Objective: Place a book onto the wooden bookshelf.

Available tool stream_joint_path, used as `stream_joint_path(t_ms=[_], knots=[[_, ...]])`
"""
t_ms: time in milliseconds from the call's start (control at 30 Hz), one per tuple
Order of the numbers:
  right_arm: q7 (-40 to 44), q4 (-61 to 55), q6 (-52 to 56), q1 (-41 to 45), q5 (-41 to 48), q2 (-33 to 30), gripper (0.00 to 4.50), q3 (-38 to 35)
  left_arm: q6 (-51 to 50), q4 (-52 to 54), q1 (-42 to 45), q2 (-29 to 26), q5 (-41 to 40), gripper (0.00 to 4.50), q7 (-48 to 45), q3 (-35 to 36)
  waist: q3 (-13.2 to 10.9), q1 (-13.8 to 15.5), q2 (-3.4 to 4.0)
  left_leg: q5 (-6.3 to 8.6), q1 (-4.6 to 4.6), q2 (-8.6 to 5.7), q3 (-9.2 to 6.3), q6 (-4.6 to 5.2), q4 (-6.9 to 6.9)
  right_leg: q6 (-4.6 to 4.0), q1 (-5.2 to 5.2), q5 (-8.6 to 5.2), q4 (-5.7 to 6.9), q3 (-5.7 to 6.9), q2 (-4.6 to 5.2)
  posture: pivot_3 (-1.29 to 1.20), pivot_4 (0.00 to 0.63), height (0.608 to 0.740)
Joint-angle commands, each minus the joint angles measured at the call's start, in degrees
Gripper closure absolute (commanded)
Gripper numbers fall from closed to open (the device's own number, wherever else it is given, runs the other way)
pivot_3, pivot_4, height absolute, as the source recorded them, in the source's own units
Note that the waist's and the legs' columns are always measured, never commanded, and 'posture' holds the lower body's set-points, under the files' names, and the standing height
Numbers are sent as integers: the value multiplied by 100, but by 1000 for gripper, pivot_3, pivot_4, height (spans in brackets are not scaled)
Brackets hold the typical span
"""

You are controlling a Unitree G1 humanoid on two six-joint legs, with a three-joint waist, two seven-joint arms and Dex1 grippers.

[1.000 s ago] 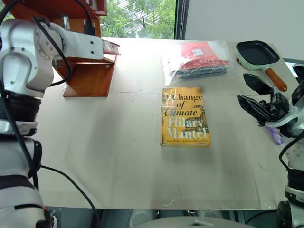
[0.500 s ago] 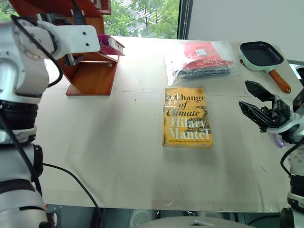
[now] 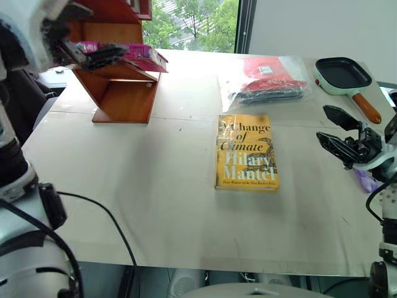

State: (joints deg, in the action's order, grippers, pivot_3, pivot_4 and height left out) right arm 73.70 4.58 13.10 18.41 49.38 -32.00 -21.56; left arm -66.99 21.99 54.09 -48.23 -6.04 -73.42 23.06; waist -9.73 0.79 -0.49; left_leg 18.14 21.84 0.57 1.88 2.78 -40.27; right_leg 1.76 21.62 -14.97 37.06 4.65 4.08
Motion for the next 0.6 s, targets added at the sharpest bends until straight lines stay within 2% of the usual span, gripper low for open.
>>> stream_joint_path(t_ms=[33, 100, 167, 300, 400, 467, 600], knots=[[179, 118, -185, -65, -95, -55, 0, -110, -898, 1203, -692, 971, -1169, 53, 183, 919, -2, -1, -3, 0, 4, 1, -4, 0, 0, 0, 0, 0, -7, 5, 0, 0, 150, 740], [166, 257, -261, -227, -200, 6, 0, -117, -563, 1706, -1653, 1593, -1287, 53, 621, 916, 0, -7, -3, 0, 6, 2, -8, -1, -2, 0, 1, 0, -9, 6, 0, 0, 150, 740], [305, 468, -523, -485, -465, -7, 0, -72, -141, 1877, -2721, 2029, -944, 53, 1402, 452, 2, -9, -4, 0, -1, 2, -8, -1, -1, -1, -6, 0, -13, 2, 2, 0, 150, 740], [383, 1102, -1204, -794, -1116, -86, 0, 23, 1323, 1764, -4590, 2258, -544, 53, 2085, -353, 3, -13, -4, 0, -8, 2, -5, -2, 3, -4, -4, 2, -9, -10, 2, 0, 150, 740], [398, 1538, -1755, -946, -1562, -67, 0, 116, 2224, 1390, -5177, 2662, -585, 53, 2510, -511, 5, 18, 0, 1, -19, 3, -7, -2, 4, -14, -7, 8, -2, -13, 7, 0, 150, 740], [198, 1816, -2230, -1179, -2023, 28, 0, 266, 2942, 961, -5675, 2852, -428, 53, 2614, -866, 39, 16, 14, 2, -20, 2, -11, -2, 4, -17, -9, 11, 0, -7, 9, 0, 150, 740], [-395, 2132, -2867, -1373, -2653, 189, 0, 464, 3850, 464, -6221, 2856, -242, 53, 2806, -1382, 94, -6, 23, 6, -57, 2, -10, 3, 28, -26, -36, 16, -20, -14, 11, 0, 150, 740]])
